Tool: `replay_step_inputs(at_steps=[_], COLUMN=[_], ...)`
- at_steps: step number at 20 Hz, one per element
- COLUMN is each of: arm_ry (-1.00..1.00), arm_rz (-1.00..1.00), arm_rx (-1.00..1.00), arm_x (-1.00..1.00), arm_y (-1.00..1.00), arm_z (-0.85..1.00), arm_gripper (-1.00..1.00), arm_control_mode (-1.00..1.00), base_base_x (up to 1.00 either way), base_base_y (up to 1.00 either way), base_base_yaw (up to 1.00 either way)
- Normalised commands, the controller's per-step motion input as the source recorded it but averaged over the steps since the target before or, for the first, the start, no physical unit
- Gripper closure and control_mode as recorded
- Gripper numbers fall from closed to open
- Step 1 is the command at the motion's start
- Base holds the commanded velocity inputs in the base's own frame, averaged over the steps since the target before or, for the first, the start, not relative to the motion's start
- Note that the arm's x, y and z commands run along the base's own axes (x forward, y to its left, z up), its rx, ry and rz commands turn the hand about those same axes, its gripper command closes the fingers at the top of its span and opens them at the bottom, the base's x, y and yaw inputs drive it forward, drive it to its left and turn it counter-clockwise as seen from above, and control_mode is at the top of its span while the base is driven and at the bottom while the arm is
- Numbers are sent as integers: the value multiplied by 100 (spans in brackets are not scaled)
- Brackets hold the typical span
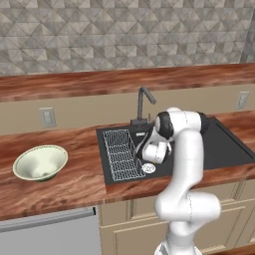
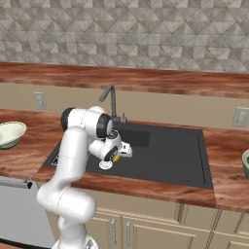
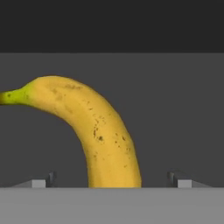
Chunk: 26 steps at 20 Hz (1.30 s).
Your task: Pick the cucumbers from the cabinet and place them in one bowl. Pick the banana from the sink and place it in the other bowl.
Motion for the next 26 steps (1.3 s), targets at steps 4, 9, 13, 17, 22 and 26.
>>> replay_step_inputs(at_steps=[4, 9, 13, 17, 22, 26], arm_ry=[0, 0, 0, -1, 0, -3], arm_rz=[0, 0, 0, -2, -1, 0], arm_rx=[0, 0, 0, -1, -5, -4], arm_x=[21, 2, 0, -7, -15, -20], arm_y=[0, 0, 0, 3, -23, -33], arm_z=[-30, -9, 0, 12, 58, 56], arm_gripper=[100, 100, 100, 100, 100, 100], arm_control_mode=[-100, -100, -100, -100, -100, -100], base_base_x=[0, 0, 0, 0, 0, 0], base_base_y=[0, 0, 0, 0, 0, 0], base_base_yaw=[0, 0, 0, 0, 0, 0])
